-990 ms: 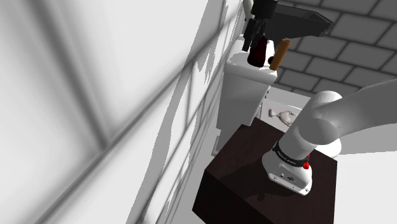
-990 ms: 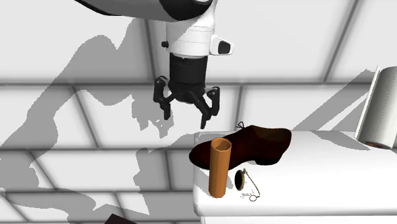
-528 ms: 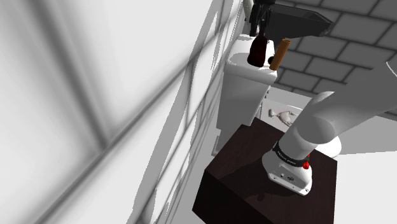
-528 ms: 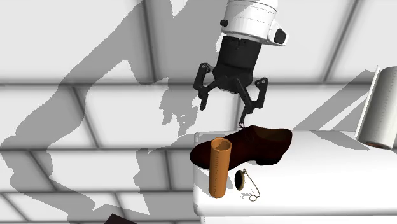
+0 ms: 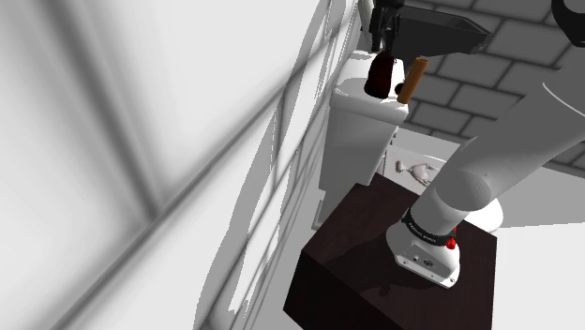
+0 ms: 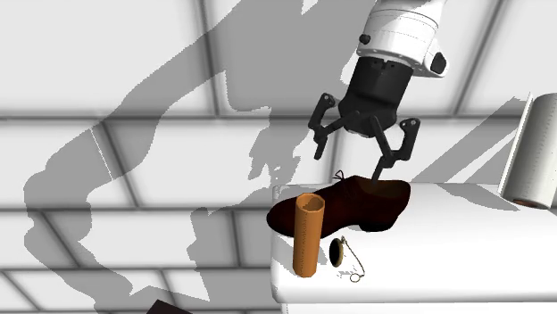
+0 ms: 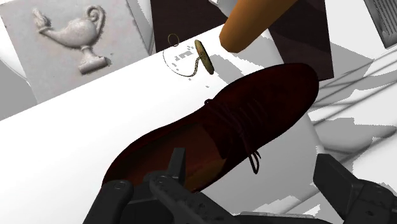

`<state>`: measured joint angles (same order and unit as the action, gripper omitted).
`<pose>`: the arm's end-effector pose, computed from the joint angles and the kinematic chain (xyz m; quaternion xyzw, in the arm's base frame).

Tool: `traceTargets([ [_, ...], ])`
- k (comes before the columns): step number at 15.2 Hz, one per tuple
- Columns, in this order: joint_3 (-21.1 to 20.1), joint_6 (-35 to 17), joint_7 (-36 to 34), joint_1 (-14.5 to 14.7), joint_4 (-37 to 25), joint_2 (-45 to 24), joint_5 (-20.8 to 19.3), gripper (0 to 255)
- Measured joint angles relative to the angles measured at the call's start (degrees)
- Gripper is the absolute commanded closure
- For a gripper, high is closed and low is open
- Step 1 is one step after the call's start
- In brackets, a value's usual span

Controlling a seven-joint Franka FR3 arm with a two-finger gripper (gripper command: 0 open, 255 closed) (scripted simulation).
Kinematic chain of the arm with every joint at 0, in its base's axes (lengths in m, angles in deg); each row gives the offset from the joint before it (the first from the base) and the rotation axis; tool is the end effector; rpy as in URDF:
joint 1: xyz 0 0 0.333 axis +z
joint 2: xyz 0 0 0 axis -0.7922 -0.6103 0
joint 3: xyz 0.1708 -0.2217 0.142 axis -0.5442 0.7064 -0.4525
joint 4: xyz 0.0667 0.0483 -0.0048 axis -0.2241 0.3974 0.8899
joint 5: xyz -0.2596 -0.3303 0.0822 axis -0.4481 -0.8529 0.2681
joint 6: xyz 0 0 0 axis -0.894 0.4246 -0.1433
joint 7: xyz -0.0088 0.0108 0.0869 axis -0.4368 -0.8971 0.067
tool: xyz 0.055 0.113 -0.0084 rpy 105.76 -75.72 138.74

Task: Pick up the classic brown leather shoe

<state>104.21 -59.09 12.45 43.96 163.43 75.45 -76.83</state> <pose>0.4218 -0.2265 0.5883 -0.9832 0.0645 0.1468 0.0867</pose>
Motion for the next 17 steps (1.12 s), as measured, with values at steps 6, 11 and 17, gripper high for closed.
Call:
traceTargets([
  [6, 0.0, -3.3, 0.0, -0.1, 4.0, 0.7, -0.2, 255],
  [11, 0.0, -3.4, 0.0, -0.1, 4.1, 0.8, -0.2, 255],
  [17, 0.0, -2.5, 0.0, -0.1, 3.1, 0.6, -0.2, 255],
])
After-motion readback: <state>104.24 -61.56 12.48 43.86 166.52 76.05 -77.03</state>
